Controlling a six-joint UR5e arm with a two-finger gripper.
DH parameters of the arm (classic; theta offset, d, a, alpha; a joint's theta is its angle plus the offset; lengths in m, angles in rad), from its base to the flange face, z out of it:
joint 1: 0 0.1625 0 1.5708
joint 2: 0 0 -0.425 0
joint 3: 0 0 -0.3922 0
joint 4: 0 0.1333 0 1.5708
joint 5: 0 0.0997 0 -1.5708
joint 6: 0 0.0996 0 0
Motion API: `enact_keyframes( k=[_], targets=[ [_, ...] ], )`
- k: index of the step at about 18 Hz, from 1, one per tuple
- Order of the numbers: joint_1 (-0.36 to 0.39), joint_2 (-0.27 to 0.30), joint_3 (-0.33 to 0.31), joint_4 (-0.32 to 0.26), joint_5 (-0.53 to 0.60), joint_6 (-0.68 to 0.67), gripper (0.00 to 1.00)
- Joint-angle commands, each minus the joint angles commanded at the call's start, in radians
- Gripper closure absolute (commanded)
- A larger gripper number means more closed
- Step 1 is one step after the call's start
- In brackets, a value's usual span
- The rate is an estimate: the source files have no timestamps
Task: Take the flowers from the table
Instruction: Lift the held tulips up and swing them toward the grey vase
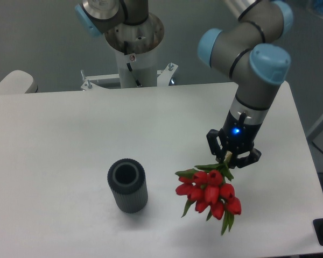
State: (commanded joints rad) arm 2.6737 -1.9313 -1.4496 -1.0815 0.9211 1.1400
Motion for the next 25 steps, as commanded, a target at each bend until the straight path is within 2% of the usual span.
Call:
enact_keyframes(
  k=[3,9,13,18,25],
  targets=[
    [0.003,0.018,-0.012,0.008,-0.148,-0.040,0.78],
    [0.011,0.037,-0.014,0.009,-0.316,-0.098,0.78],
    [0.020,0.037,-0.017,0.018,-0.343,-0.101,0.78],
    [0.028,0.037,-0.043,0.075,-0.344,-0.098,0.78],
    [0.025,0.045,-0.048,0.086,-0.344,-0.098,0.78]
  ],
)
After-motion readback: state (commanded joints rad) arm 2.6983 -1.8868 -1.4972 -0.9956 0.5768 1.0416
